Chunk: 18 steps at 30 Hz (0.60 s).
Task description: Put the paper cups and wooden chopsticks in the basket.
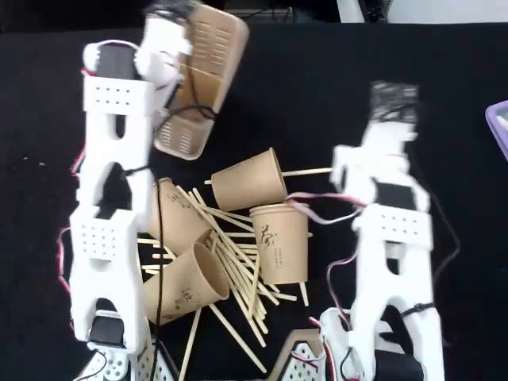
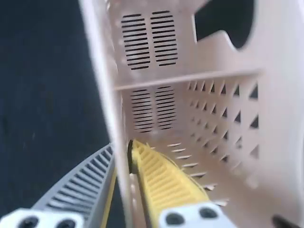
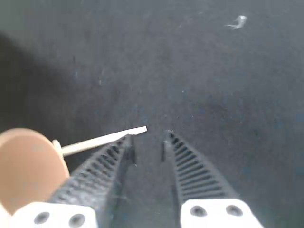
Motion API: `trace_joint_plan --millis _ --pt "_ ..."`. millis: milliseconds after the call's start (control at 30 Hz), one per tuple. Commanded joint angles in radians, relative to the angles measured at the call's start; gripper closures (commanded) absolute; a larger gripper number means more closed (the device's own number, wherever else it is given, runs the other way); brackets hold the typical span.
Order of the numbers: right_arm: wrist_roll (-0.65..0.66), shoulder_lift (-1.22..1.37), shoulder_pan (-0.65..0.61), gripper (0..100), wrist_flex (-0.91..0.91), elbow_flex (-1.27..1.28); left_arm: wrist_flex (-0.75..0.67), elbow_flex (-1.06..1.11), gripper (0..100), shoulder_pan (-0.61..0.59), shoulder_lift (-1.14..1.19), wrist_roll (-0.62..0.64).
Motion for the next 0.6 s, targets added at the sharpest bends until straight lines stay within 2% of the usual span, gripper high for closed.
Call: trace_joint_plan --millis 0,133,200,300,567 --pt "-0.023 -0.004 0.044 88.6 0.095 -0.17 0.012 0.024 97 0.119 -0.117 -0.048" --pt "-0.021 -0.004 0.041 79.2 0.098 -0.232 0.012 0.182 97 0.185 -0.201 -0.048" --pt "0.02 -0.002 0.02 76.0 0.1 -0.254 0.012 0.271 97 0.208 -0.245 -0.049" --pt "0.118 -0.002 -0.069 75.9 0.103 -0.252 0.009 0.363 97 0.219 -0.31 -0.049" --pt "0.133 0.01 -0.304 75.9 -0.005 -0.292 0.009 0.464 97 0.252 -0.382 -0.048"
